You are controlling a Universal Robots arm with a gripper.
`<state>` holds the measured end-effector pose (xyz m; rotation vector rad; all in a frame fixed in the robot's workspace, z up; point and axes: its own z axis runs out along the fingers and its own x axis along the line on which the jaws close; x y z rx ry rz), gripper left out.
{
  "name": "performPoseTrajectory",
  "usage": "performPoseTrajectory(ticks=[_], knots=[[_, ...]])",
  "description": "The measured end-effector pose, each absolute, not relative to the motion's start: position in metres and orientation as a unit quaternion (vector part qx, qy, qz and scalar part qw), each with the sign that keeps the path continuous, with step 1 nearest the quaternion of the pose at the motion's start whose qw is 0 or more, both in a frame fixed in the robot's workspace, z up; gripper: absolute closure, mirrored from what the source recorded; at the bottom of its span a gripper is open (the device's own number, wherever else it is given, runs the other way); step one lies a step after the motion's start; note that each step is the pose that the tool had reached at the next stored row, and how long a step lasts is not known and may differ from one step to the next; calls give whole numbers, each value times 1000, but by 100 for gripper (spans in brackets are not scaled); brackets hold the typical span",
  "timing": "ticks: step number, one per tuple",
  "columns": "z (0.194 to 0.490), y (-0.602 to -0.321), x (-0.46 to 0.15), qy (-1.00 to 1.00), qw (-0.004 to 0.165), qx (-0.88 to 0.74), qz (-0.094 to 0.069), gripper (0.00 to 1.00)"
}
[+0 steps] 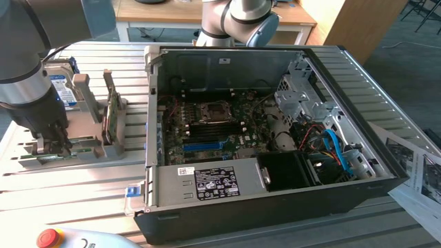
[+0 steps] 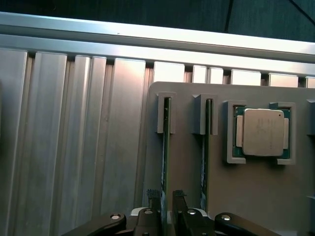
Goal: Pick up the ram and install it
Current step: 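Pick up the ram and move it above insertion slot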
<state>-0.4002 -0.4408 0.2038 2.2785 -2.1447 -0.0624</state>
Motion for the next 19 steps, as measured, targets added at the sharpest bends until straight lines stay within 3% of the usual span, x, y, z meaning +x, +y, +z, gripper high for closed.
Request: performPoseTrajectory(ticks=[19], knots=[[199, -439, -400, -685, 6, 728, -20, 75]])
